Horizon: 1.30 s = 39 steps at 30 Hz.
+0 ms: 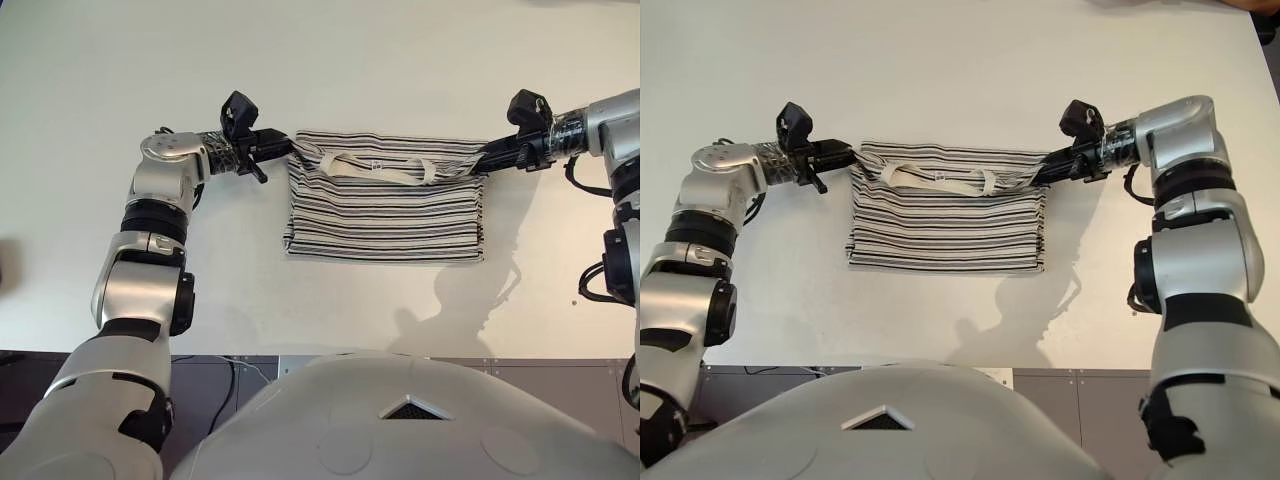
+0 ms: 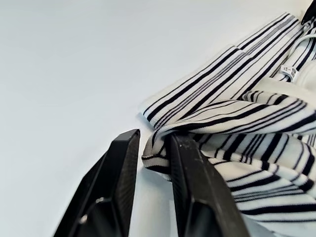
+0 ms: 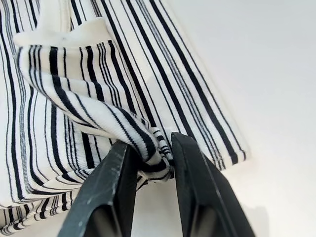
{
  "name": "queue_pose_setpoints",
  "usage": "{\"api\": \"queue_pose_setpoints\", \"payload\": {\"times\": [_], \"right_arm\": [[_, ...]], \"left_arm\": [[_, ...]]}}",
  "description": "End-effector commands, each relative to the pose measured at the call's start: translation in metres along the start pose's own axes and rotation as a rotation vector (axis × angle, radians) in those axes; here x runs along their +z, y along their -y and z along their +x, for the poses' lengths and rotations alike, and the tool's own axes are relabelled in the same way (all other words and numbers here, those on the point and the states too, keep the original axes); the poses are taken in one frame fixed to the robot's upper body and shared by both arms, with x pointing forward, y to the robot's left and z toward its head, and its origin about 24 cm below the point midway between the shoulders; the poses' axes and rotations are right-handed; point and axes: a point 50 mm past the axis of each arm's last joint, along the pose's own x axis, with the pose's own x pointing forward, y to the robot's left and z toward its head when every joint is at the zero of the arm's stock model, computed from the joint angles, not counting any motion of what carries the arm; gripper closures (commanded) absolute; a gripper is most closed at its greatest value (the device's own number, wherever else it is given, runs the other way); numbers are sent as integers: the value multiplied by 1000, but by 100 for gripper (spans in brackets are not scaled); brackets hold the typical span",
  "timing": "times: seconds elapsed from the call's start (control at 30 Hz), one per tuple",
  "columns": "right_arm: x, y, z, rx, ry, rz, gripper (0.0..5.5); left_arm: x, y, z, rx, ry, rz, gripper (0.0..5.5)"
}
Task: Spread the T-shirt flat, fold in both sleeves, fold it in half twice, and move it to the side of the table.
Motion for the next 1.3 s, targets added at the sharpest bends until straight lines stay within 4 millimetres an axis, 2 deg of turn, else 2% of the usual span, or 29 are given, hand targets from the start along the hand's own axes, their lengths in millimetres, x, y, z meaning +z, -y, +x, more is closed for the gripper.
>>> {"api": "queue_pose_setpoints", "payload": {"times": [0.03,0.23,0.3,0.37,0.5,0.57,0.63,0.7,0.8,0.87,0.93,1.0,1.1,1.2,1.3], "right_arm": [[4,3,-5,-44,117,89,439],[-10,6,4,-163,148,242,439],[-15,6,7,-198,122,225,439],[-15,6,5,-212,130,174,439],[4,12,-18,-298,269,29,439],[16,17,-30,-435,281,-114,439],[25,16,-34,-483,282,-258,439],[29,5,-26,-414,294,-391,439],[20,-18,-6,-250,217,-626,439],[14,-21,4,-246,152,-731,439],[7,-20,13,-273,85,-809,439],[-1,-20,19,-272,18,-868,439],[-18,-24,25,-207,-61,-904,439],[-43,-36,22,-48,-180,-1013,439],[-55,-50,20,113,-208,-1071,439]], "left_arm": [[6,-2,1,24,53,-54,444],[-10,-4,3,142,3,-102,444],[-10,-1,6,140,11,-102,444],[-2,0,6,152,54,-66,444],[40,5,-8,224,207,166,444],[57,23,-17,223,270,307,444],[61,50,-23,188,284,423,444],[53,85,-25,94,255,523,444],[22,134,-35,-58,160,610,444],[10,150,-38,-103,118,630,444],[0,159,-34,-131,73,644,444],[-15,163,-26,-152,-5,667,444],[-37,154,-23,-151,-160,806,444],[-44,146,-31,-158,-228,862,444],[-45,134,-39,-184,-263,920,444]]}}
